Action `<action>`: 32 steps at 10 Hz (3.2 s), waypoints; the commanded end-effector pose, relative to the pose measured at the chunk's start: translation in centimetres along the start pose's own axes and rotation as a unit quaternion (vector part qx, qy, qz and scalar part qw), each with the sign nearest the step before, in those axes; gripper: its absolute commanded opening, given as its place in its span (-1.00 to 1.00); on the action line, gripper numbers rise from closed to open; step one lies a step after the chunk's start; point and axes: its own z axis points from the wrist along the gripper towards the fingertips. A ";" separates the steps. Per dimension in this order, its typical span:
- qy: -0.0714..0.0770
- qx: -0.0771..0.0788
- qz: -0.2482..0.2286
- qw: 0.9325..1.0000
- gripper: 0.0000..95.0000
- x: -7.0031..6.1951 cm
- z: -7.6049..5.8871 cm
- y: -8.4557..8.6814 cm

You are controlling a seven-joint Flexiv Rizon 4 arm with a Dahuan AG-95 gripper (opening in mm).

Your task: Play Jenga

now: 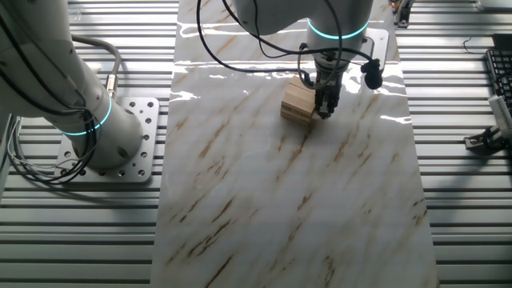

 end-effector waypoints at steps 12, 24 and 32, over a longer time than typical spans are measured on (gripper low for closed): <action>-0.002 0.004 -0.003 1.000 -1.00 -0.5 0.0 -0.1; -0.001 0.006 -0.005 1.000 -1.00 -0.8 0.1 -0.1; 0.000 0.007 -0.006 1.000 -1.00 -1.1 0.0 -0.2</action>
